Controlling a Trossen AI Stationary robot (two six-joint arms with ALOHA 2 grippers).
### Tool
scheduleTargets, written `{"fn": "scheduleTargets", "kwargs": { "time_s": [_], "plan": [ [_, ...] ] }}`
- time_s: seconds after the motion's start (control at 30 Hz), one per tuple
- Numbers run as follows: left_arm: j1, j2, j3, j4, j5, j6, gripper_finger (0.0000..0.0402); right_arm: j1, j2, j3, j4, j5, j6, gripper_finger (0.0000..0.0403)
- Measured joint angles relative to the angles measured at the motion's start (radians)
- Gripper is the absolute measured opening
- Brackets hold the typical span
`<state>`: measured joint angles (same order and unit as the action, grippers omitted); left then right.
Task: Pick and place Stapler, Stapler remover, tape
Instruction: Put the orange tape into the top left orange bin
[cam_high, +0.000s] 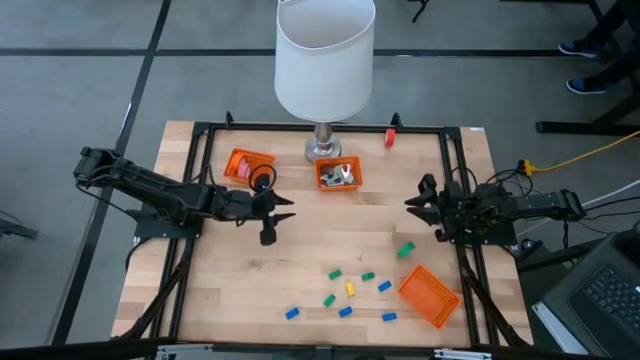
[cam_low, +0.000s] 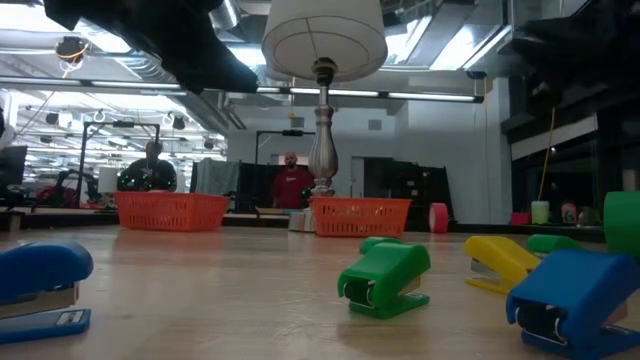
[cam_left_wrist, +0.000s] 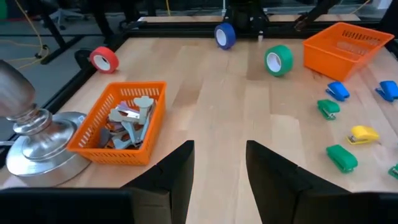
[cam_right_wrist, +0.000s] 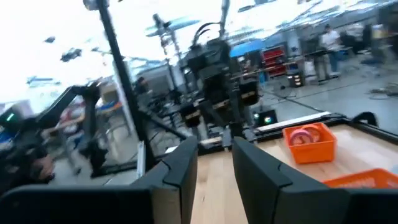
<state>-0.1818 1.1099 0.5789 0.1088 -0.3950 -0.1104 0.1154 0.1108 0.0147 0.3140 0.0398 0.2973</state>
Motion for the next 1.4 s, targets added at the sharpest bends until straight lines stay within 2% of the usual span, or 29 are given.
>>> {"fn": "scheduleTargets", "kwargs": {
  "time_s": [0.2, 0.3, 0.37, 0.43, 0.6, 0.87, 1.0, 1.07, 1.17, 1.4],
  "plan": [
    [0.000, 0.000, 0.000, -0.001, -0.035, 0.000, 0.0141, 0.000, 0.000, 0.000, -0.003, 0.221, 0.120, 0.0106],
    [0.000, 0.000, 0.000, -0.002, -0.035, 0.000, 0.0141, 0.000, 0.008, 0.008, -0.010, 0.367, 0.165, 0.0106],
    [0.000, 0.000, 0.000, -0.004, -0.035, 0.000, 0.0141, 0.000, 0.029, 0.031, -0.012, 0.448, 0.166, 0.0106],
    [0.000, 0.000, 0.000, -0.004, -0.035, 0.000, 0.0141, 0.000, 0.070, 0.070, -0.013, 0.476, 0.133, 0.0106],
    [0.000, 0.000, 0.000, -0.007, -0.055, 0.000, 0.0141, 0.000, 0.225, 0.216, -0.050, 0.550, 0.047, 0.0106],
    [0.000, 0.000, 0.000, -0.014, -0.086, 0.017, 0.0141, -0.038, 0.554, 0.516, -0.279, 0.896, -0.037, 0.0106],
    [0.000, 0.000, 0.000, -0.039, -0.085, 0.016, 0.0141, -0.098, 0.697, 0.619, -0.353, 1.020, -0.093, 0.0106],
    [0.000, 0.000, 0.000, -0.062, -0.085, 0.009, 0.0141, -0.142, 0.758, 0.657, -0.386, 1.041, -0.096, 0.0106],
    [0.000, 0.001, 0.000, -0.093, -0.085, -0.017, 0.0141, -0.224, 0.834, 0.703, -0.435, 1.019, -0.074, 0.0106],
    [0.000, 0.001, -0.001, -0.119, -0.084, -0.043, 0.0141, -0.454, 0.959, 0.746, -0.555, 0.759, 0.044, 0.0106]
  ]
}}
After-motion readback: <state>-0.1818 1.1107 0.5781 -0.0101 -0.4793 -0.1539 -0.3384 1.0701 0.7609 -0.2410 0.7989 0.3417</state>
